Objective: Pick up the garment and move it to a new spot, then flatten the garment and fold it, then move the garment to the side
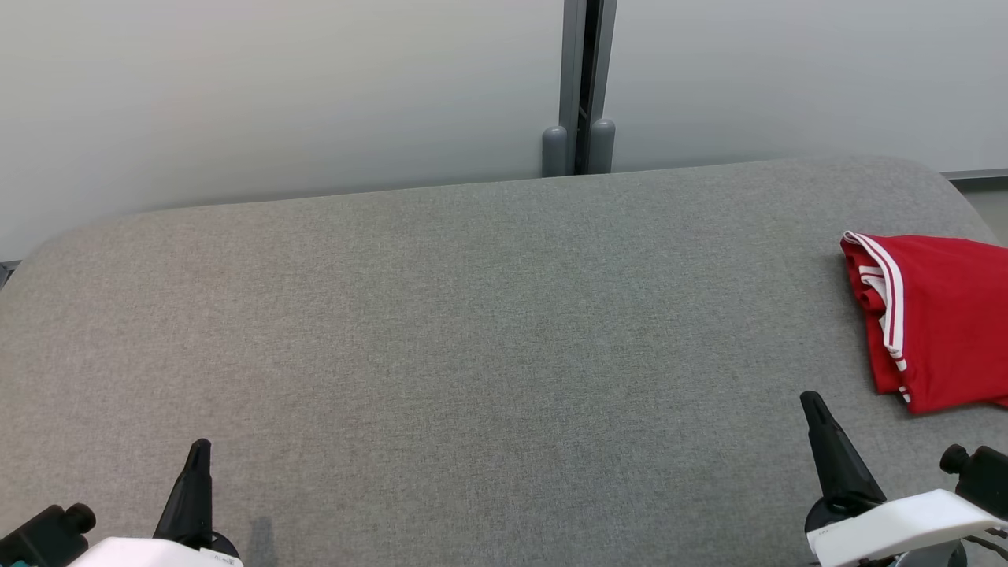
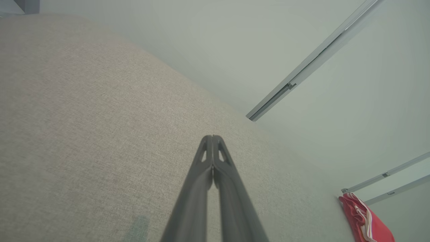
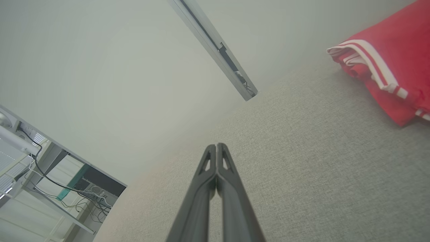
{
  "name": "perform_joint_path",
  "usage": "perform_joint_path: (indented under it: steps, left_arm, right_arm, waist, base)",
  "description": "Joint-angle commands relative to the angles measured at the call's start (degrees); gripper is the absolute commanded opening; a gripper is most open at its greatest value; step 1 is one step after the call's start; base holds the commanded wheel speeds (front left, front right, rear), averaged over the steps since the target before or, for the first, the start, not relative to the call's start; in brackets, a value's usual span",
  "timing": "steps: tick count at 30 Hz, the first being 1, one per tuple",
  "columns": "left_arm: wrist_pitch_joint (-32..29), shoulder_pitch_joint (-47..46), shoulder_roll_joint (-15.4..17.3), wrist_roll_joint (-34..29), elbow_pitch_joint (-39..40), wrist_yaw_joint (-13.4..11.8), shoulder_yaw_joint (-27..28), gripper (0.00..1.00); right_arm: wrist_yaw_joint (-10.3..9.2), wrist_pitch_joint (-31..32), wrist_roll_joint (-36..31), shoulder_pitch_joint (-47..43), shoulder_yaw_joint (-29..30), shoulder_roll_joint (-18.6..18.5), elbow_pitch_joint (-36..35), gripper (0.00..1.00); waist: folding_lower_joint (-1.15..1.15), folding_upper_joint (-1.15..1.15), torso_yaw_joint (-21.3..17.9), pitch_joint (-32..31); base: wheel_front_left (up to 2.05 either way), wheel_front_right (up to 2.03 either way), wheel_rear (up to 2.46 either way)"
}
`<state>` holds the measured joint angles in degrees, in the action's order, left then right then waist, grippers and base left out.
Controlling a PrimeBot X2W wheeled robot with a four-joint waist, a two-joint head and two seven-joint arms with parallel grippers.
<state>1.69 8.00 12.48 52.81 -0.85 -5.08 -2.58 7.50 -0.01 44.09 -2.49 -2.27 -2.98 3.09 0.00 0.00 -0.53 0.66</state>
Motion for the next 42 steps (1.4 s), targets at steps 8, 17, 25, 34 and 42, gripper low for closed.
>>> perform_joint_path:
  steps: [8, 17, 25, 34, 42]
  left_arm:
    - [-1.22, -1.24, -0.48, 5.83, 0.36, 1.82, 2.36, 0.0]
    - [-2.63, -1.38, -1.53, 11.35, 0.1, 3.42, 4.31, 0.0]
    - [-4.05, -1.53, -2.75, 16.95, -0.18, 5.09, 6.36, 0.0]
    - [-5.39, -1.71, -3.84, 21.93, -0.46, 6.61, 8.28, 0.0]
    - [-6.45, -1.82, -4.73, 25.6, -0.68, 7.74, 9.72, 0.0]
  right_arm:
    - [0.0, 0.02, 6.81, 1.77, -0.24, -0.63, 0.26, 0.0]
    - [0.0, 0.19, 13.21, 2.21, -0.53, -0.69, 1.09, 0.0]
    - [0.0, 0.42, 19.66, 2.6, -0.77, -0.71, 1.95, 0.0]
    - [-0.01, 0.54, 25.47, 2.93, -0.95, -0.7, 2.68, 0.0]
    - [-0.01, 0.75, 29.82, 3.22, -1.07, -0.68, 3.29, 0.0]
  waist:
    - [0.0, 0.0, 0.05, -0.04]
    - [0.0, 0.0, 0.1, -0.09]
    - [0.0, 0.0, 0.16, -0.14]
    - [0.0, 0.0, 0.22, -0.2]
    - [0.0, 0.0, 0.26, -0.24]
  base:
    - [0.0, 0.0, 0.0]
    - [0.0, 0.0, 0.0]
    - [0.0, 0.0, 0.0]
    - [0.0, 0.0, 0.0]
    - [0.0, 0.0, 0.0]
